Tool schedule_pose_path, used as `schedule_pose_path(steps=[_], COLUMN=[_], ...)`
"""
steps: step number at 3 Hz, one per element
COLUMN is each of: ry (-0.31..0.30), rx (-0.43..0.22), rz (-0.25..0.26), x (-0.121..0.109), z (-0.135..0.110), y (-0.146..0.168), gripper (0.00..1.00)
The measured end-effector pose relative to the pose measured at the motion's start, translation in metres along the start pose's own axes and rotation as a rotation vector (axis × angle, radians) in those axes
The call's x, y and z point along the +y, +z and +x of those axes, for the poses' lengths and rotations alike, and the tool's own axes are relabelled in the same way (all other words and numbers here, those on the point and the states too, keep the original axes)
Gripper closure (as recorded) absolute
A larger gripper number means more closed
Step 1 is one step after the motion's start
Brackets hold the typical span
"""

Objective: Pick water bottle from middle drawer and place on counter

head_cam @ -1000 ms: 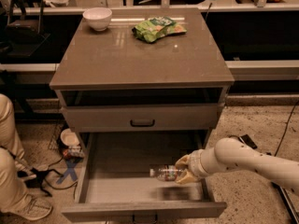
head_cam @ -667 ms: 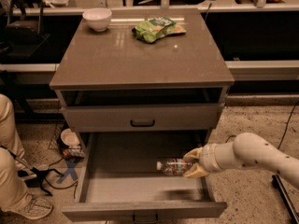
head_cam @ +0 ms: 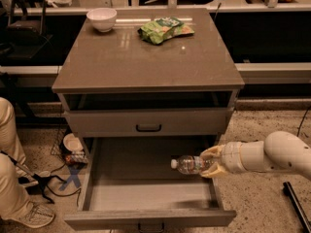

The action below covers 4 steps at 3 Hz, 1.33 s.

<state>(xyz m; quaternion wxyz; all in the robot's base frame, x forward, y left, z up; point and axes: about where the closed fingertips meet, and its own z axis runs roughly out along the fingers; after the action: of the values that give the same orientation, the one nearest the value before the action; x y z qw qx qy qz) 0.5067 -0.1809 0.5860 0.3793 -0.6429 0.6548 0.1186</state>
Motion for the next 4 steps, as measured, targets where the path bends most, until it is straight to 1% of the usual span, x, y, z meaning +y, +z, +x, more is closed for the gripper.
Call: schedule_pose_path(steps=[1,2,3,4], ry=[-0.014,-0.06,-0.113,-0.119], rx=[-0.005,-0.019,-0.042,-0.054], rz=[0.015,0.042,0.089,0.128], x=[-0.008,-0.029,-0.071,-0.098], z=[-0.006,-0.028,-0.074,-0.101], y=[-0.009,-0.036,-0.077,-0.098], gripper=[1.0,1.0,1.0,1.0])
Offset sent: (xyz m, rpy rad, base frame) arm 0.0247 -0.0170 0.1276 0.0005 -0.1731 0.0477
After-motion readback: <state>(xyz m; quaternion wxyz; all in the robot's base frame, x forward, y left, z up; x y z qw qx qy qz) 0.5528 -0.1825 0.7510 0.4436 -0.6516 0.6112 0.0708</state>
